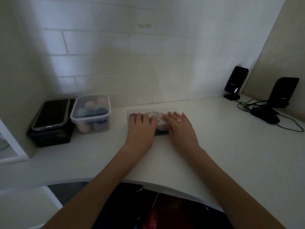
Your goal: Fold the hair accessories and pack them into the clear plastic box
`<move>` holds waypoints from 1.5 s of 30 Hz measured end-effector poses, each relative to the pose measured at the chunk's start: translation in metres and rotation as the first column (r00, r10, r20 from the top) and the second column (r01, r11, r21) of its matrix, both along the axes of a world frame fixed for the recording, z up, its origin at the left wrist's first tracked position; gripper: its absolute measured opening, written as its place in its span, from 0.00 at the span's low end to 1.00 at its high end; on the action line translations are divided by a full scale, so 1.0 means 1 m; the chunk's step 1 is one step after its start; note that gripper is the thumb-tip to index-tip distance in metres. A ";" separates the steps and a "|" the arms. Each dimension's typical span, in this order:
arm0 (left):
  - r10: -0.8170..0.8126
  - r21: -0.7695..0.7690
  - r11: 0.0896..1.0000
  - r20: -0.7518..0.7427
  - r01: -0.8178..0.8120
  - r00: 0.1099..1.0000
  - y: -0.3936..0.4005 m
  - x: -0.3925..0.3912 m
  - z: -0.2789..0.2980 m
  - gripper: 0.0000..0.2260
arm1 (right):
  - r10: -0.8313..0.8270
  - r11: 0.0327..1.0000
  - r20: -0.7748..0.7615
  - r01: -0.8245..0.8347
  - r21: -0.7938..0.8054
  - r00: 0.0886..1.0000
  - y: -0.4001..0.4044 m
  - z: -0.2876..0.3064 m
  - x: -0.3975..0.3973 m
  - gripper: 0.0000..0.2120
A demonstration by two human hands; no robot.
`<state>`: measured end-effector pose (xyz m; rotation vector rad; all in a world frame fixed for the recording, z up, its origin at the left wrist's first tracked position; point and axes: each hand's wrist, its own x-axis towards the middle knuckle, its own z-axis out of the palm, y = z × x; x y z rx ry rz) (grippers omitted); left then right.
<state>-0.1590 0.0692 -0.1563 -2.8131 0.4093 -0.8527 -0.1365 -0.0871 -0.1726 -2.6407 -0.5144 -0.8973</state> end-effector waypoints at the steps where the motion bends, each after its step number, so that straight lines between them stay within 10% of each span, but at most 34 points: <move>1: 0.060 0.022 0.998 -0.046 -0.059 0.997 -0.003 0.000 0.004 0.23 | 0.000 1.000 -0.021 0.000 0.000 1.000 0.005 0.001 0.003 0.21; 14: 0.292 -0.074 0.941 -0.314 -0.330 0.903 0.003 0.052 0.011 0.22 | 0.064 0.998 -0.158 -0.061 0.028 0.985 0.050 0.013 0.050 0.27; 28: 0.457 0.025 0.885 -0.228 -0.464 0.860 0.028 0.096 -0.001 0.19 | 0.086 0.994 -0.032 -0.084 0.072 0.996 0.080 -0.001 0.101 0.23; 45: 0.205 -0.169 0.951 -0.278 -0.258 0.938 0.049 0.108 0.009 0.31 | 0.024 0.999 0.046 -0.025 0.022 0.999 0.084 -0.007 0.121 0.18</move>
